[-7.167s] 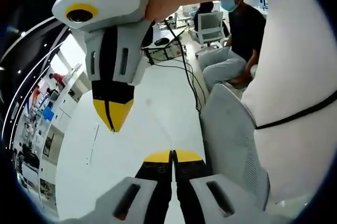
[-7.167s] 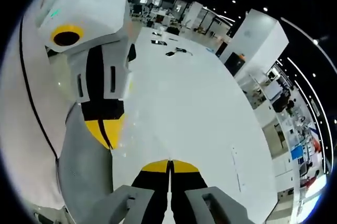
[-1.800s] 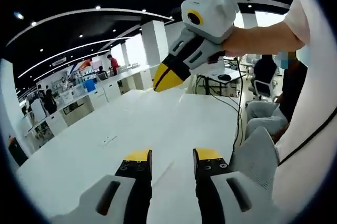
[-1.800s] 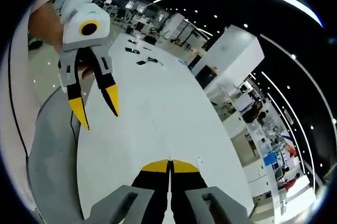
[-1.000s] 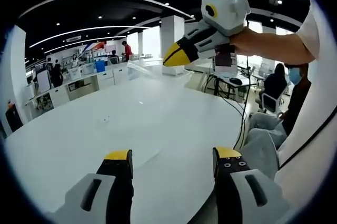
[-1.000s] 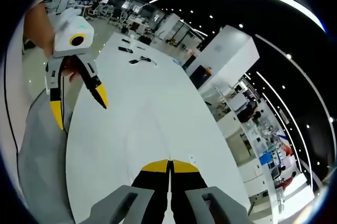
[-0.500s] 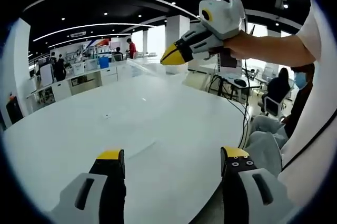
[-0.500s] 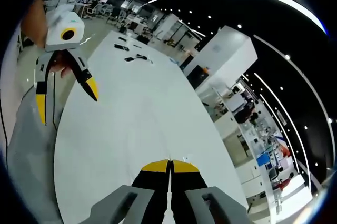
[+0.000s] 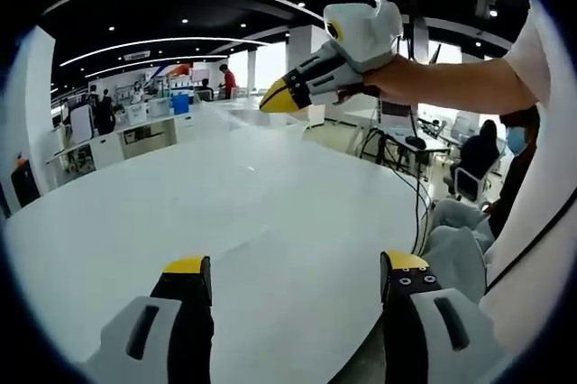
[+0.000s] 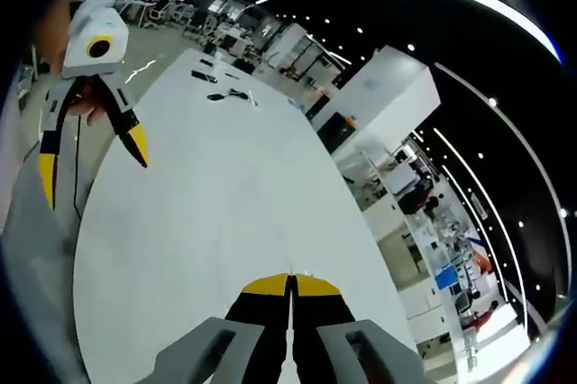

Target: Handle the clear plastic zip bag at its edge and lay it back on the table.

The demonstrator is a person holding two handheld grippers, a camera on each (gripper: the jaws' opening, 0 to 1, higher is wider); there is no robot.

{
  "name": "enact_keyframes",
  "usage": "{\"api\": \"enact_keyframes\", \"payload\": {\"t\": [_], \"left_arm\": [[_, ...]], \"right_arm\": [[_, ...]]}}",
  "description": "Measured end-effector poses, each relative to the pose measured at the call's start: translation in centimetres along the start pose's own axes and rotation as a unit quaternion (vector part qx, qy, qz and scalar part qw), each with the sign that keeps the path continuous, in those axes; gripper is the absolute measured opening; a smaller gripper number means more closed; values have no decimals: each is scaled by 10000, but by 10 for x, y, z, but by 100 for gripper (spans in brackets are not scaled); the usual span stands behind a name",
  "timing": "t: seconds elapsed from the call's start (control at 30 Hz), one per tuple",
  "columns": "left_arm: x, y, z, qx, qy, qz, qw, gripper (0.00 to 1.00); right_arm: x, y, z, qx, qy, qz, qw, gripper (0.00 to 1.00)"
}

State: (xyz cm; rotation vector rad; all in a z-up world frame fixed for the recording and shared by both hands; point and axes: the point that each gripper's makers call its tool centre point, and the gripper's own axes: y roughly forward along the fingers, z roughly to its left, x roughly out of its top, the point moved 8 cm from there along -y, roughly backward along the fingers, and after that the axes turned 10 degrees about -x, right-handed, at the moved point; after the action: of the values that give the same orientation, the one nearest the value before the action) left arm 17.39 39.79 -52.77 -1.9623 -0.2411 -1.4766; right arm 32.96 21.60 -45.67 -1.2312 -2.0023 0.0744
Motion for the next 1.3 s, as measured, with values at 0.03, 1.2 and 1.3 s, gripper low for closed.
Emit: {"api": "enact_keyframes", "payload": {"t": [0.03,1.2,1.3], "left_arm": [[0,0,0,8,-3,11,10000,75],[-5,5,4,63,-114,183,9997,72],[-6,5,3,57,-114,195,9997,71]], "right_arm": [[0,1,0,-5,-23,-3,10000,0],[-36,28,87,206,-665,140,9975,0],[-40,29,98,232,-696,163,9972,0]]}}
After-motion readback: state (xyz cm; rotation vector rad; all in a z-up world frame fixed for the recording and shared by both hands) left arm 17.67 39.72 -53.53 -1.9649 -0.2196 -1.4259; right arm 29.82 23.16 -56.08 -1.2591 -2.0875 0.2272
